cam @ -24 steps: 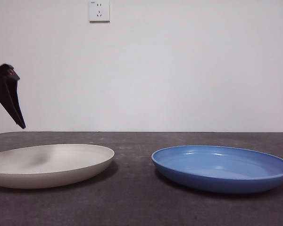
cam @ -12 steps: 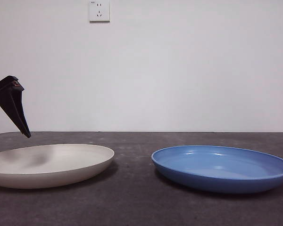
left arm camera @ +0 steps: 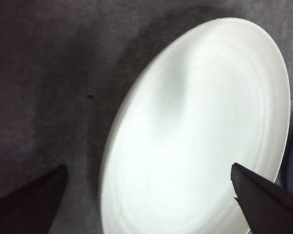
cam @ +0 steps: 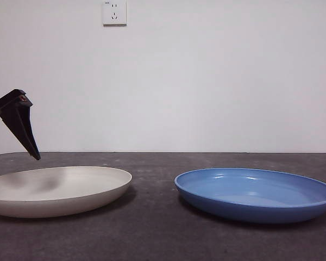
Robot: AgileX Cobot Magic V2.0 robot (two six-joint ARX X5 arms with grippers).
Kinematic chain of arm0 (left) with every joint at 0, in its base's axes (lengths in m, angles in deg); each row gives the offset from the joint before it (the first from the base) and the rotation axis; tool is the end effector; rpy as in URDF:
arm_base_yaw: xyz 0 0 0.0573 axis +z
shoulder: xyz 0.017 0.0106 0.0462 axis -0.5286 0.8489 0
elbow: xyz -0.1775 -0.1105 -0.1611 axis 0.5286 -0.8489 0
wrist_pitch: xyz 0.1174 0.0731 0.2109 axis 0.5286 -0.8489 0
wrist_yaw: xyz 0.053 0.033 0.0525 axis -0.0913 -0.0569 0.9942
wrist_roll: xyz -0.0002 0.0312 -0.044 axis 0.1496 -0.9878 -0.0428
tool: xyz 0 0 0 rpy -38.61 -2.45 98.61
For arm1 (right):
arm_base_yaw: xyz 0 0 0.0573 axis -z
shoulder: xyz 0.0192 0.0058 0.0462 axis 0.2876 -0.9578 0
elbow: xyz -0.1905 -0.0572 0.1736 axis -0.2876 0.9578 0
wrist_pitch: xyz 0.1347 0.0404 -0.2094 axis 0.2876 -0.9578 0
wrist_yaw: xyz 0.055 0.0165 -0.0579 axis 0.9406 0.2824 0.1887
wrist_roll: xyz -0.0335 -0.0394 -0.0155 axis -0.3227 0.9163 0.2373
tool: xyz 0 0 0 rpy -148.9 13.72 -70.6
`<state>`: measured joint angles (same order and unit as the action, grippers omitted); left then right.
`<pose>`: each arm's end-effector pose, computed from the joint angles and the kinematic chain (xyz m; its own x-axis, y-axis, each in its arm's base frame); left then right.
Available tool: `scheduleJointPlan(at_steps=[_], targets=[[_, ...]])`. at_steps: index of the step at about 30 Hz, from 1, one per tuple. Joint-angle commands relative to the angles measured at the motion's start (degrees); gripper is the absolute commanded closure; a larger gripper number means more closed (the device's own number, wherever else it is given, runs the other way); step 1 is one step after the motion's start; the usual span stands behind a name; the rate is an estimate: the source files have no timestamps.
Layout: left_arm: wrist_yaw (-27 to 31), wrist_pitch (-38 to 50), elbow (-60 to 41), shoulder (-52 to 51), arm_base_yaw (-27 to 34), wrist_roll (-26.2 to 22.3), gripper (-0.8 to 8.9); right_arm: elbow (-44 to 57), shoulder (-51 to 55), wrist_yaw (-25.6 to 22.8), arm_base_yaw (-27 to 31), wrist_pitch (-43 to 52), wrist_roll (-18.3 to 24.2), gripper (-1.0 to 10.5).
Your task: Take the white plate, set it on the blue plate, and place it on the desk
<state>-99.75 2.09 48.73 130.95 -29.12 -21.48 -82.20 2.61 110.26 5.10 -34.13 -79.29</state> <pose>0.2889 -0.0017 0.1701 0.2576 -0.5352 -0.8045 -0.0826 0.8173 -0.5702 0.1096 0.0392 0.3452 0.5987 0.6975 -0.3938 -0.5681 0.7164 0.4050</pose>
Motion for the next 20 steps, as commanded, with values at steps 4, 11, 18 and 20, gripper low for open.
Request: scheduleJointPlan(at_steps=[4, 11, 18, 20], targets=[[0.31, -0.07, 0.59, 1.68, -0.24, -0.26, 4.90, -0.92, -0.33, -0.22, -0.26, 0.72, 0.72, 3.4], [4.07, -0.87, 0.59, 2.27, -0.24, -0.28, 6.76, -0.92, -0.33, -0.22, -0.26, 0.72, 0.70, 3.4], [4.81, -1.29, 0.59, 5.44, -0.24, -0.68, 7.91, -0.92, -0.33, -0.20, -0.26, 0.72, 0.70, 3.4], [4.83, -1.29, 0.59, 6.49, -0.24, -0.79, 8.07, -0.92, -0.33, -0.20, -0.26, 0.70, 0.70, 3.4]])
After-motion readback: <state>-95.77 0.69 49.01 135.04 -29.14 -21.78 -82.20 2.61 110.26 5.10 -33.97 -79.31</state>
